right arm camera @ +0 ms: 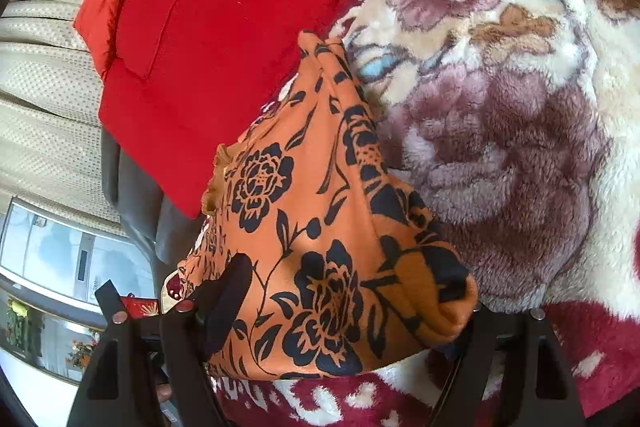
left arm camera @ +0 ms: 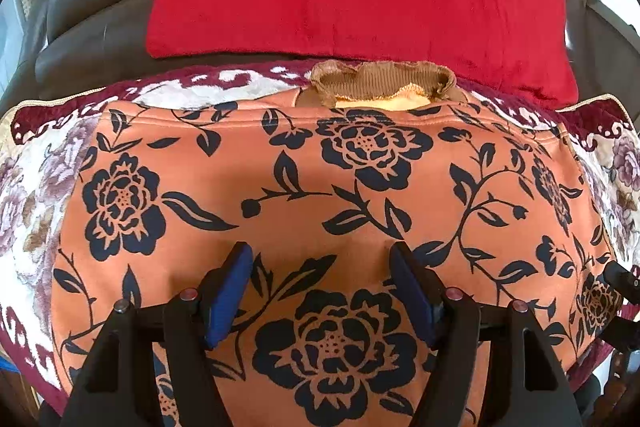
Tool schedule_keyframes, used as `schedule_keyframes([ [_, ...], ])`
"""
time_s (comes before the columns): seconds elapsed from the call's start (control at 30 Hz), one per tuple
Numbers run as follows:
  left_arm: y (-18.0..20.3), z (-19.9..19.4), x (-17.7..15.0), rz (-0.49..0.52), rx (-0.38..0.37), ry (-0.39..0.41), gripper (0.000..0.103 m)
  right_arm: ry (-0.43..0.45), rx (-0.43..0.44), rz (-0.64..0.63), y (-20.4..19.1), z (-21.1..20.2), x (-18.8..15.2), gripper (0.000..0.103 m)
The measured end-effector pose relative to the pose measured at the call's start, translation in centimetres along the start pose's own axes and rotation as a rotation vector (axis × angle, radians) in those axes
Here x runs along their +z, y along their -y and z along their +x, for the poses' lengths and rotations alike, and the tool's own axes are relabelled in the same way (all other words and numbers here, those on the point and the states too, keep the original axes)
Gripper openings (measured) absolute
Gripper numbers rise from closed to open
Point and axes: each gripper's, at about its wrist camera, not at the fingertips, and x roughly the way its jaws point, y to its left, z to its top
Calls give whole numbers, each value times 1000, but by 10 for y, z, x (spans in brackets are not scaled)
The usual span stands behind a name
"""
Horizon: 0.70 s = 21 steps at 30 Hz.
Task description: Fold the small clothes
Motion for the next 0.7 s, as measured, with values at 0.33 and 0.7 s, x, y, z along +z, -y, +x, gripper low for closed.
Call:
schedule_keyframes([
  [0.33,-8,-18,4,-28,-27,36,75,-75,-27,69,24,3,2,17],
  [0.7,-9,11,-6,37,27,-23,73,-49,-117,-24,-11,2,-1,15],
])
